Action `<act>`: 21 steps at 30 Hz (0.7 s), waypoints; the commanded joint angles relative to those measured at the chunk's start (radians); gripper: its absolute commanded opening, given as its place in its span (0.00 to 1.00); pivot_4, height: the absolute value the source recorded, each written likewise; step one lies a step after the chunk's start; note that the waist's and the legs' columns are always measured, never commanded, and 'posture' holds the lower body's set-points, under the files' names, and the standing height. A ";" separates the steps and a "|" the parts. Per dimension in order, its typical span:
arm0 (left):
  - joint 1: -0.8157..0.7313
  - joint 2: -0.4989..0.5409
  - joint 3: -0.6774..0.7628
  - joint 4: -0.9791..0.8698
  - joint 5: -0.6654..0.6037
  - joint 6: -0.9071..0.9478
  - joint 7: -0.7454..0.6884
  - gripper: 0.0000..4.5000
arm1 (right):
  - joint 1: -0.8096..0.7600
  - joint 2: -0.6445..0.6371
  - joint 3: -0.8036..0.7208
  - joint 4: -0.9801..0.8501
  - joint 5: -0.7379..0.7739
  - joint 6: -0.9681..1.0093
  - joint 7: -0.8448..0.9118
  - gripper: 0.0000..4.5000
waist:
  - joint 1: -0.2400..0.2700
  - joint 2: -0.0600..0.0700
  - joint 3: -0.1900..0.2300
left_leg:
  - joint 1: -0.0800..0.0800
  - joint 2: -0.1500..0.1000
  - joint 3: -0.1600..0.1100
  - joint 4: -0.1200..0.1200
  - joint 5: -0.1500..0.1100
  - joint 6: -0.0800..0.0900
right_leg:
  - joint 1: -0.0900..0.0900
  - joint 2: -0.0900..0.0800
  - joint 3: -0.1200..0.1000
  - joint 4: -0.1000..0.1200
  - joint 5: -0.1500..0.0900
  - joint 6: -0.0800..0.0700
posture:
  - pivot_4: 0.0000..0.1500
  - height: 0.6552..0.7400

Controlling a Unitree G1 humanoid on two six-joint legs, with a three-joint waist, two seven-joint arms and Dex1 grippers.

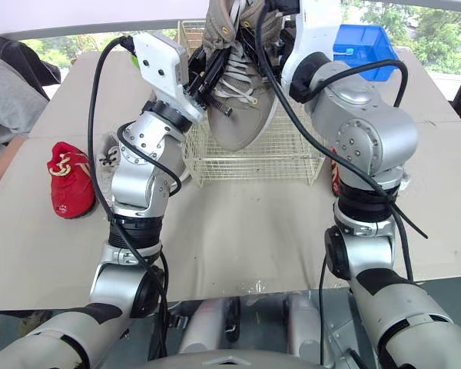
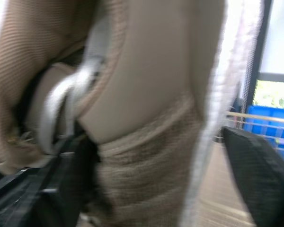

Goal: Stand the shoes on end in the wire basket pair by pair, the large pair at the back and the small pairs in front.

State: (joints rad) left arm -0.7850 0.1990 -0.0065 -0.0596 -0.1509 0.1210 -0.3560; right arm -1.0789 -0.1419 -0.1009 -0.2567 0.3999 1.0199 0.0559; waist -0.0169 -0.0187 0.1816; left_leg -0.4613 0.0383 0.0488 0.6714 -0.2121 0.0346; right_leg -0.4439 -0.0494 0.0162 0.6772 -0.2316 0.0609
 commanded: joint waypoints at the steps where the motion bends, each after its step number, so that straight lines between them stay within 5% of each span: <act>1: -0.016 0.002 -0.023 -0.059 0.021 -0.066 -0.011 0.04 | -0.012 -0.004 0.020 -0.006 -0.024 -0.001 -0.015 0.39 | 0.001 0.000 0.000 | 0.000 0.000 0.000 0.000 0.000 0.000 | 0.000 0.000 0.000 0.000 0.000 0.000 | 1.00 1.00; 5: -0.010 0.005 -0.031 -0.062 0.055 -0.107 -0.005 0.04 | -0.008 -0.007 0.029 -0.012 -0.034 -0.003 -0.012 0.13 | 0.000 0.000 0.000 | 0.000 0.000 0.000 0.000 0.000 0.000 | 0.000 0.000 0.000 0.000 0.000 0.000 | 1.00 1.00; 9: 0.012 -0.023 0.020 -0.124 -0.114 -0.041 -0.068 0.04 | -0.011 -0.012 0.026 -0.015 -0.040 -0.032 -0.003 0.09 | 0.000 0.000 0.000 | 0.000 0.000 0.000 0.000 0.000 0.000 | 0.000 0.000 0.000 0.000 0.000 0.000 | 1.00 1.00; 10: 0.016 -0.022 0.031 -0.143 -0.165 -0.010 -0.092 0.22 | -0.014 -0.015 0.019 -0.017 -0.036 -0.044 0.004 0.09 | 0.000 0.000 0.000 | 0.000 0.000 0.000 0.000 0.000 0.000 | 0.000 0.000 0.000 0.000 0.000 0.000 | 1.00 1.00; 12: 0.017 -0.015 0.053 -0.164 -0.220 0.037 -0.103 0.34 | -0.023 -0.019 0.005 -0.021 -0.023 -0.067 0.023 0.09 | 0.000 0.000 0.000 | 0.000 0.000 0.000 0.000 0.000 0.000 | 0.000 0.000 0.000 0.000 0.000 0.000 | 1.00 1.00; 13: 0.017 -0.012 0.063 -0.172 -0.238 0.060 -0.098 0.49 | -0.027 -0.020 -0.003 -0.024 -0.015 -0.077 0.032 0.08 | 0.001 0.000 0.000 | 0.000 0.000 0.000 0.000 0.000 0.000 | 0.000 0.000 0.000 0.000 0.000 0.000 | 1.00 1.00; 17: 0.035 -0.006 0.132 -0.271 -0.466 0.282 -0.056 0.81 | -0.078 -0.057 -0.064 0.008 0.032 -0.101 0.085 0.06 | 0.003 0.000 0.000 | -0.001 0.000 -0.001 0.000 0.000 0.000 | 0.000 -0.001 0.000 -0.001 0.000 0.000 | 1.00 1.00; 21: 0.094 0.057 0.196 -0.382 -0.655 0.440 -0.036 0.82 | -0.159 -0.120 -0.102 0.119 0.054 -0.152 0.146 0.06 | 0.001 0.000 0.000 | 0.000 0.000 -0.002 0.000 0.000 0.000 | 0.000 0.000 0.000 0.000 0.000 0.000 | 1.00 1.00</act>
State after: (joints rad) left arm -0.7120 0.2321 0.1589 -0.3640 -0.7206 0.5063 -0.3968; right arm -1.1787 -0.2371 -0.1596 -0.1430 0.4411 0.9413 0.1710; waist -0.0158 -0.0188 0.1818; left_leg -0.4617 0.0387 0.0462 0.6716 -0.2122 0.0346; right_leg -0.4439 -0.0498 0.0159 0.6765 -0.2316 0.0609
